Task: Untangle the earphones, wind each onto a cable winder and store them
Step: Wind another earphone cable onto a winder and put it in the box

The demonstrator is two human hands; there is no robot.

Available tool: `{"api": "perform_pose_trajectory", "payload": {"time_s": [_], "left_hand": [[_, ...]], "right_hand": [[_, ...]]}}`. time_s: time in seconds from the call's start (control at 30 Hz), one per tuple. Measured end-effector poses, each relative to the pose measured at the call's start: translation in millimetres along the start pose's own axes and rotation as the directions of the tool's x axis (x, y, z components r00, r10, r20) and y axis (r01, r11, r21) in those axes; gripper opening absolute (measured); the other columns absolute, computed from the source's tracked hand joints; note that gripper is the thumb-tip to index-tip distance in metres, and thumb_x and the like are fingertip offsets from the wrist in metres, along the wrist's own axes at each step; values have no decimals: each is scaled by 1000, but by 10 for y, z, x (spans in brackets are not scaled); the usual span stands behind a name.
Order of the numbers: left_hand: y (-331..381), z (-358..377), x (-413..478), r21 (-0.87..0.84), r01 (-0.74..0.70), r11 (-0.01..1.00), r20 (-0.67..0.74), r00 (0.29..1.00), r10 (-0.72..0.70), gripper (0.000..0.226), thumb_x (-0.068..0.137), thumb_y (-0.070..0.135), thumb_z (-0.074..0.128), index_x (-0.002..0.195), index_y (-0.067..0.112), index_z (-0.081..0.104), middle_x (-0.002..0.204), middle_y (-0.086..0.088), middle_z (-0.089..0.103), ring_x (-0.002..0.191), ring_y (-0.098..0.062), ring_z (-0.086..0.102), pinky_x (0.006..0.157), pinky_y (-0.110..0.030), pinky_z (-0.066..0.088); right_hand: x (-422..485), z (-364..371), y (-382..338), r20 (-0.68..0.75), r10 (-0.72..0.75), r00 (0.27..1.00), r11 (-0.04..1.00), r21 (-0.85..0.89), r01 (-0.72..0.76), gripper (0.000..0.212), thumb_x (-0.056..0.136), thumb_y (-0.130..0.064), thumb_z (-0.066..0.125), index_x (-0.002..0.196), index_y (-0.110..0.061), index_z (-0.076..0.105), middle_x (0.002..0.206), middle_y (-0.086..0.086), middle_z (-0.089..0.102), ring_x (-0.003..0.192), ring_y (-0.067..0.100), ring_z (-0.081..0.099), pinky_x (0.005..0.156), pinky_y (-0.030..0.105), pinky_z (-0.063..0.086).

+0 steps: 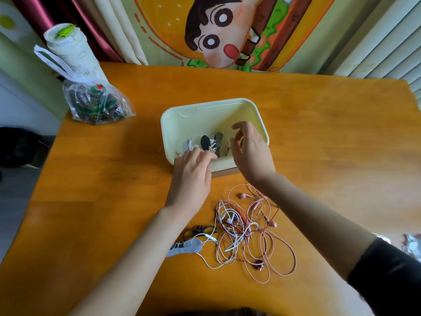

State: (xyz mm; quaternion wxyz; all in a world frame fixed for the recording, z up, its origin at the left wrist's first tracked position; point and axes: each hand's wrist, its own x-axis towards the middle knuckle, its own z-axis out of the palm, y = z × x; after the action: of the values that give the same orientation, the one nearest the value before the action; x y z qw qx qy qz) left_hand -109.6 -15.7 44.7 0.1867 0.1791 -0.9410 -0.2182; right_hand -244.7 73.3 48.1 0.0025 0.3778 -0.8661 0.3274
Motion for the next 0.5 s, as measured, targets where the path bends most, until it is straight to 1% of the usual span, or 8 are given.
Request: {"api": "perform_pose_trajectory", "payload": {"time_s": [0.07, 0.13, 0.2, 0.27, 0.33, 0.37, 0.43, 0.5], "left_hand": [[42, 23, -126, -59, -8, 998, 70, 997, 12, 18, 87, -1, 61, 103, 8, 62, 101, -6, 60, 88, -22, 59, 73, -27, 48], [67, 86, -284, -89, 109, 990, 277, 958, -80, 16, 96, 11, 53, 111, 12, 57, 113, 0, 54, 85, -12, 55, 64, -11, 41], [46, 241, -465, 1, 198, 980, 494, 852, -173, 23, 100, 24, 46, 121, 17, 49, 123, 3, 46, 77, -9, 51, 57, -13, 43], [15, 370, -653, 109, 211, 971, 632, 739, -232, 32, 100, 31, 46, 129, 19, 42, 132, 1, 42, 81, -14, 55, 59, -24, 46], [-30, 466, -814, 171, 208, 963, 692, 671, -268, 37, 98, 32, 50, 132, 19, 40, 132, -1, 43, 103, -22, 56, 71, -30, 46], [-49, 503, -882, 186, 202, 962, 695, 665, -274, 37, 97, 30, 52, 131, 19, 42, 130, -1, 45, 110, -24, 54, 76, -32, 46], [-82, 552, -969, 195, 185, 963, 666, 696, -269, 32, 96, 25, 55, 127, 19, 47, 123, -1, 48, 111, -24, 54, 79, -33, 46], [-108, 570, -1001, 169, 208, 963, 631, 728, -268, 28, 95, 21, 56, 123, 19, 52, 118, 0, 49, 106, -22, 55, 76, -31, 46]], "right_hand": [[-350, -56, 18, 14, -50, 999, 999, 11, 50, 16, 94, -14, 52, 107, -6, 51, 95, 7, 61, 76, 21, 59, 57, 33, 48], [-665, -60, 132, 173, -3, 985, 1000, 1, 2, 17, 96, -20, 51, 108, -8, 52, 96, 3, 60, 76, 16, 58, 60, 34, 51], [-913, -37, 270, 381, 86, 921, 996, -62, -67, 30, 97, -33, 48, 118, -12, 50, 110, 2, 60, 88, 13, 58, 73, 30, 53], [-1113, 12, 369, 552, 163, 817, 984, -150, -95, 49, 93, -46, 48, 131, -16, 41, 129, 1, 52, 109, 13, 54, 87, 28, 50], [-1240, 77, 416, 654, 193, 731, 978, -193, -85, 62, 90, -48, 54, 140, -18, 33, 146, 2, 37, 129, 17, 42, 102, 32, 42], [-1283, 106, 423, 682, 191, 706, 977, -201, -70, 65, 89, -45, 58, 142, -20, 31, 151, 4, 31, 135, 20, 35, 108, 34, 37], [-1321, 157, 415, 703, 175, 690, 973, -233, -9, 63, 88, -37, 62, 143, -21, 33, 148, 5, 35, 136, 22, 31, 111, 34, 33], [-1322, 197, 409, 706, 175, 686, 962, -270, 32, 58, 88, -34, 62, 141, -24, 39, 140, 4, 41, 132, 23, 33, 109, 35, 33]]}}
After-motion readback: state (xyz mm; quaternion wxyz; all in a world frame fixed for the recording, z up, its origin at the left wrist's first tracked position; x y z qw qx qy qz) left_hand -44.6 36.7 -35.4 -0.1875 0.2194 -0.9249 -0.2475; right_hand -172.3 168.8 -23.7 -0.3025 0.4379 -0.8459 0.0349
